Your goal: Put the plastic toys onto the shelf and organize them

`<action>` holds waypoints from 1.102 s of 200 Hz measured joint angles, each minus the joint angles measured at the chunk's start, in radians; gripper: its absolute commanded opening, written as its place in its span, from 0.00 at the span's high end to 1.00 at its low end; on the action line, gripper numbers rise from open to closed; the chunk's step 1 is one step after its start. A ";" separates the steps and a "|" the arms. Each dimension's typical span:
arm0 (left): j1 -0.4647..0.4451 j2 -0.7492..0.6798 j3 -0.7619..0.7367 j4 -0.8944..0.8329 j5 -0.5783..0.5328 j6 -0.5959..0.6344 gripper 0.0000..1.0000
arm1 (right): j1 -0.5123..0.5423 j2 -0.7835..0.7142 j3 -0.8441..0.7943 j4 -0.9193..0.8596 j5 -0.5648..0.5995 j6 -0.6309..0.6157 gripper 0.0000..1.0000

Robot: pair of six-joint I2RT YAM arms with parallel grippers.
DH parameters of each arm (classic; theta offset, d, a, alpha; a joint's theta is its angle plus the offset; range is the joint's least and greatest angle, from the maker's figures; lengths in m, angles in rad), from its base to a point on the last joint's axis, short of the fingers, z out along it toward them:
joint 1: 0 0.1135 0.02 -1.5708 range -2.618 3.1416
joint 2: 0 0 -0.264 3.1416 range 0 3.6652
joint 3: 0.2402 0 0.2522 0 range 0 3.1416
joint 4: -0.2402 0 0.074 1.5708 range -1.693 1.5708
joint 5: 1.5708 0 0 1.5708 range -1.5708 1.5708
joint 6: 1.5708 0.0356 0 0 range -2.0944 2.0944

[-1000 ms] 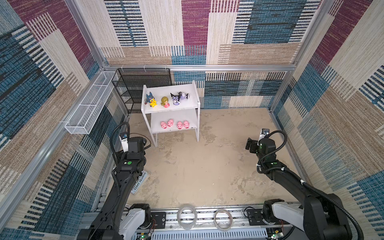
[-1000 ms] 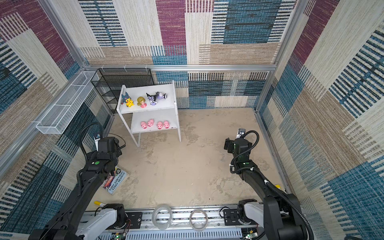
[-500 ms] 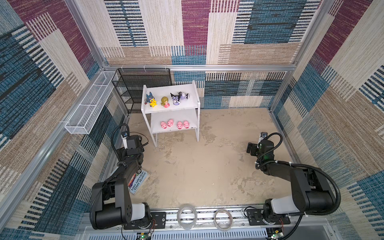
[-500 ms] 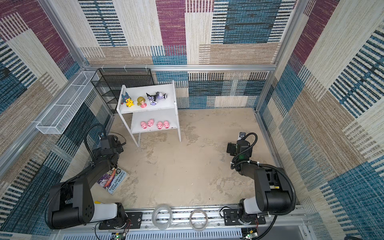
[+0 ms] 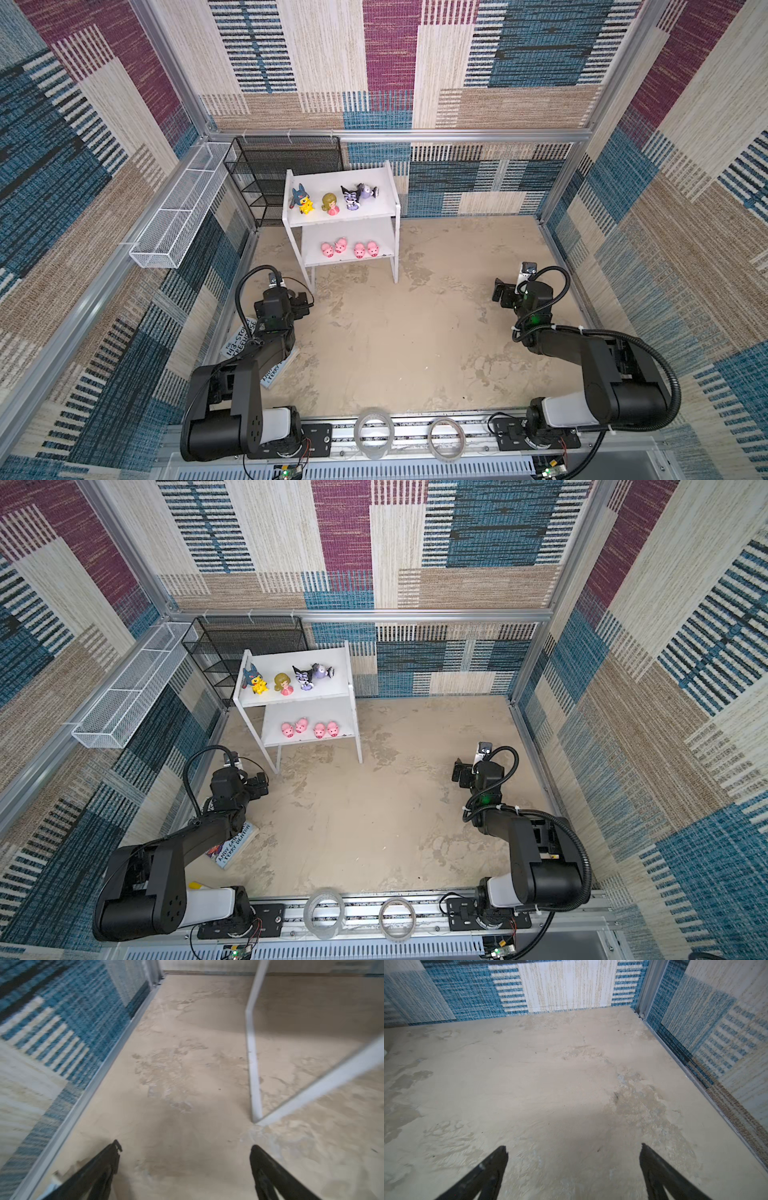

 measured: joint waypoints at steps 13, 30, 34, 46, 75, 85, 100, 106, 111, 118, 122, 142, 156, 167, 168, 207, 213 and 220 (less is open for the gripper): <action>-0.003 -0.003 -0.023 0.044 0.064 0.032 0.01 | 0.000 -0.037 -0.036 0.026 -0.011 0.007 0.01; -0.006 -0.013 -0.035 0.085 0.109 0.064 0.01 | 0.000 -0.074 -0.066 0.045 -0.027 0.014 0.00; -0.007 -0.013 -0.037 0.093 0.119 0.066 0.01 | 0.000 -0.083 -0.072 0.049 -0.028 0.017 0.00; -0.011 -0.013 -0.037 0.108 0.135 0.079 0.01 | 0.000 -0.110 -0.092 0.056 -0.029 0.021 0.00; -0.045 -0.015 -0.050 0.147 0.193 0.081 0.01 | 0.000 -0.171 -0.140 0.075 -0.023 0.024 0.00; -0.074 -0.008 -0.056 0.163 0.200 0.082 0.01 | 0.000 -0.182 -0.157 0.097 -0.016 0.023 0.01; -0.095 0.035 -0.076 0.247 0.202 0.078 0.01 | 0.000 -0.185 -0.192 0.161 -0.016 0.012 0.00; -0.094 0.068 -0.092 0.291 0.198 0.079 0.01 | 0.000 -0.181 -0.214 0.205 -0.017 0.007 0.00; -0.093 0.099 -0.100 0.314 0.194 0.079 0.01 | 0.000 -0.175 -0.229 0.238 -0.020 0.001 0.00; -0.094 0.139 -0.101 0.330 0.185 0.079 0.01 | 0.000 -0.161 -0.241 0.276 -0.029 -0.003 0.00; -0.097 0.161 -0.100 0.340 0.183 0.079 0.01 | 0.000 -0.152 -0.243 0.291 -0.036 -0.003 0.00; -0.102 0.187 -0.073 0.347 0.164 0.078 0.01 | 0.000 -0.097 -0.238 0.393 -0.054 -0.014 0.00; -0.099 0.196 -0.056 0.381 0.135 0.072 0.01 | 0.000 -0.012 -0.231 0.489 -0.071 -0.022 0.00; -0.098 0.198 -0.048 0.381 0.114 0.066 0.01 | 0.000 0.071 -0.208 0.525 -0.081 -0.025 0.00; -0.098 0.198 -0.047 0.381 0.114 0.066 0.01 | 0.000 0.075 -0.206 0.526 -0.082 -0.025 0.00; -0.100 0.204 -0.029 0.381 0.039 0.053 0.01 | 0.000 0.132 -0.169 0.566 -0.108 -0.032 0.00; -0.100 0.204 -0.028 0.381 0.034 0.053 0.01 | 0.000 0.132 -0.168 0.569 -0.111 -0.032 0.00; -0.101 0.204 -0.028 0.380 0.023 0.053 0.01 | 0.000 0.132 -0.168 0.572 -0.114 -0.032 0.00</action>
